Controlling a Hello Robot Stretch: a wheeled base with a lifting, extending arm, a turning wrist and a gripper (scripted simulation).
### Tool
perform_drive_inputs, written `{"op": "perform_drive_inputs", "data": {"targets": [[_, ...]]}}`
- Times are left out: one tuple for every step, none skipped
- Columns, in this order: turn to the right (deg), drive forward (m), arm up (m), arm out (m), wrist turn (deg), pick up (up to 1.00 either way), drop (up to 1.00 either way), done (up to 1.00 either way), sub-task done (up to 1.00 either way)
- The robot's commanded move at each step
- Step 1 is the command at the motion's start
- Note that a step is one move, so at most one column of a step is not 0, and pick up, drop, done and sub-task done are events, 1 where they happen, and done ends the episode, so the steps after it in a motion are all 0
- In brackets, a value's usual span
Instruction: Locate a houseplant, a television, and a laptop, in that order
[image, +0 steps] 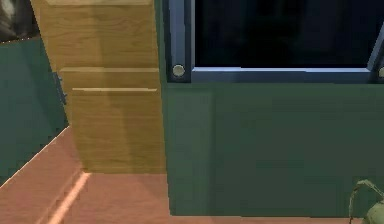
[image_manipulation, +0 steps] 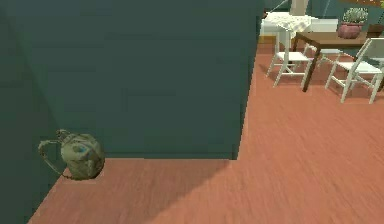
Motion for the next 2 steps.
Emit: {"op": "perform_drive_inputs", "data": {"targets": [[-45.0, 0.00, 0.00, 0.00, 0.0, 0.00, 0.00, 0.00, 0.00], [-3.0, 0.00, 0.00, 0.00, 0.0, 0.00, 0.00, 0.00, 0.00]]}}
